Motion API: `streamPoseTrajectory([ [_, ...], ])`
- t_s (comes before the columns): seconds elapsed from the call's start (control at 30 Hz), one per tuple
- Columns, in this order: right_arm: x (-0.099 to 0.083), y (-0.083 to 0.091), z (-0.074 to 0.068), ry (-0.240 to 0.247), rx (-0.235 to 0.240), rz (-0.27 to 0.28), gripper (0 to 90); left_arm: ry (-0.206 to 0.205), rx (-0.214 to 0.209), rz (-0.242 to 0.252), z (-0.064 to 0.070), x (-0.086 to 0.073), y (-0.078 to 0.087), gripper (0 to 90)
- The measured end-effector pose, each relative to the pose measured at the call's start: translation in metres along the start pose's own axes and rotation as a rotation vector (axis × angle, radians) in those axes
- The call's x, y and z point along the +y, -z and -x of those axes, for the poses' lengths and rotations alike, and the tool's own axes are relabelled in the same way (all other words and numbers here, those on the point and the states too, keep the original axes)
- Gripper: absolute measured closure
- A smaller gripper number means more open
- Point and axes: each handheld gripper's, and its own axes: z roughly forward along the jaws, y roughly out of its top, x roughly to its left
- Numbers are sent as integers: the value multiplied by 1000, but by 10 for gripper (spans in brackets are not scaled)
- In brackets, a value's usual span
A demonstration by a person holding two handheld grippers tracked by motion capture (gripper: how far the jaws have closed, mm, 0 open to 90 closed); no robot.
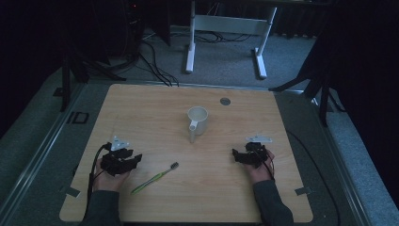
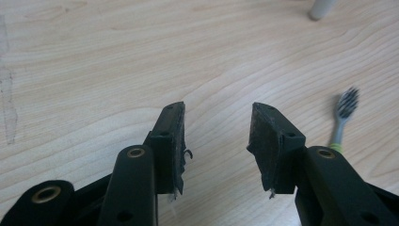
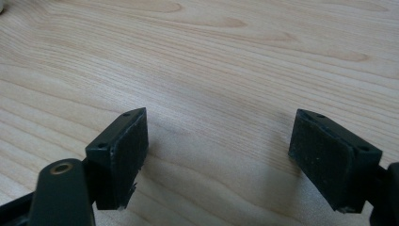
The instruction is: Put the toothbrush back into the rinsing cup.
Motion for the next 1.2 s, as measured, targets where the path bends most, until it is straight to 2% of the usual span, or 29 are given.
streamPoseTrajectory([
  [0.1,0,0,0,0,0,0,198,3,-8,14,0,0,4,562],
  [0.13,0,0,0,0,0,0,198,5,-26,19,0,1,6,562],
  [0.23,0,0,0,0,0,0,198,3,-29,23,0,3,10,558],
  [0.5,0,0,0,-2,0,0,198,-22,-49,25,7,7,16,549],
  [0.93,0,0,0,-3,0,0,198,-43,-53,18,12,8,20,540],
  [1.2,0,0,0,-3,0,0,198,-73,-62,4,18,13,22,536],
])
